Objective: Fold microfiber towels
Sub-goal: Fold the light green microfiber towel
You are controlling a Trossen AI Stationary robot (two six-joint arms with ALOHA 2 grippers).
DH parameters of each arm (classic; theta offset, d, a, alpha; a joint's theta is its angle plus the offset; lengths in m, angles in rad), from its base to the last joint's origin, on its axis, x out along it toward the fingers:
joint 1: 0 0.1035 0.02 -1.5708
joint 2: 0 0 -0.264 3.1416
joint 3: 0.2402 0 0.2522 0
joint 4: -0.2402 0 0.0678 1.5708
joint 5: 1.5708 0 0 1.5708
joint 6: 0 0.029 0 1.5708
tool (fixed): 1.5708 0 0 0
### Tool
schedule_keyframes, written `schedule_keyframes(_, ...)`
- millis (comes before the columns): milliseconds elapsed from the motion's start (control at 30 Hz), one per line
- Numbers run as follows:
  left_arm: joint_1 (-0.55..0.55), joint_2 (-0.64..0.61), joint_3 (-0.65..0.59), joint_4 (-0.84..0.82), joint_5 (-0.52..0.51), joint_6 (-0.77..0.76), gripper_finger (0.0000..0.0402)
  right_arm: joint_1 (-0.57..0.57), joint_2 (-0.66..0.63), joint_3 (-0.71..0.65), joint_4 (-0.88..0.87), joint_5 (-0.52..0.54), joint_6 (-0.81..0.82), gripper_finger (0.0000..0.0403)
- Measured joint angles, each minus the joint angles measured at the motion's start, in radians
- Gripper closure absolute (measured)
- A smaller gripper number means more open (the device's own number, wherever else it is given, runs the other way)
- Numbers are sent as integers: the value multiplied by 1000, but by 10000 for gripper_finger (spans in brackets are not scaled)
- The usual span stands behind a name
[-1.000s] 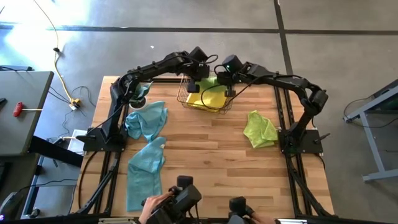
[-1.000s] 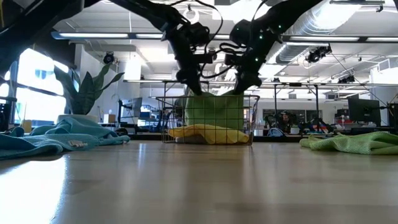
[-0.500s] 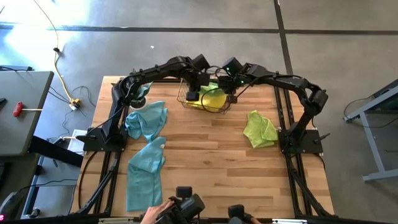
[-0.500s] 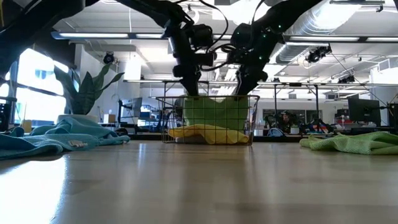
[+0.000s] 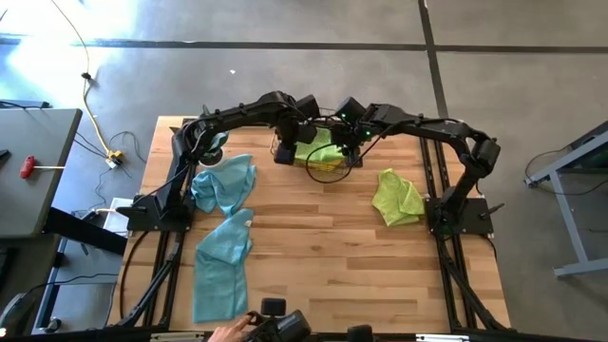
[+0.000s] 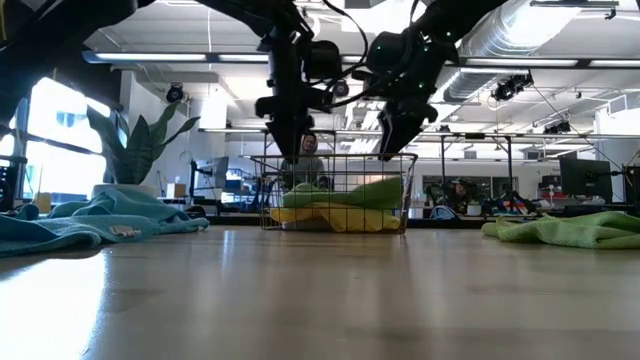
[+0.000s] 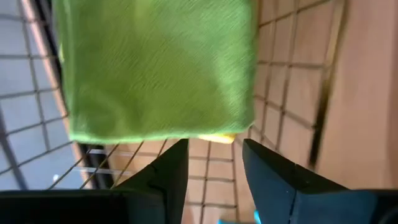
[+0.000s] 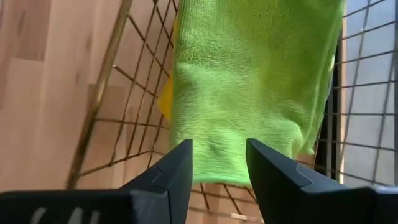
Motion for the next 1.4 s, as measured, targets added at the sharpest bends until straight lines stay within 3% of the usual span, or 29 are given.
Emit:
schedule_keyframes(200,5,-38,2,-10,-7,-1,262,24,-111,0,-58,23,60,261)
schedule_keyframes(333,-5,-95,2,-10,54,-44,262,43,-195,0,-166,10,176,261)
schedule_keyframes(433,-19,-136,2,-11,152,-152,262,68,-237,-16,-228,-68,293,261)
schedule_keyframes(600,-107,-150,2,-36,272,-260,262,175,-289,-138,-320,-161,459,261)
schedule_keyframes(700,-186,-149,1,-70,269,-266,262,259,-321,-259,-340,-146,552,261)
schedule_keyframes(800,-274,-139,0,-105,265,-264,262,333,-344,-377,-327,-66,666,261)
schedule_keyframes(900,-364,-140,0,-146,265,-267,262,385,-346,-486,-297,60,798,261)
schedule_keyframes(967,-422,-139,0,-153,266,-293,262,407,-346,-552,-246,85,861,261)
schedule_keyframes(1267,-660,-139,0,-153,254,-494,262,454,-346,-771,57,59,1040,261)
schedule_keyframes(1400,-764,-139,0,-154,154,-632,262,477,-350,-827,265,9,1041,261)
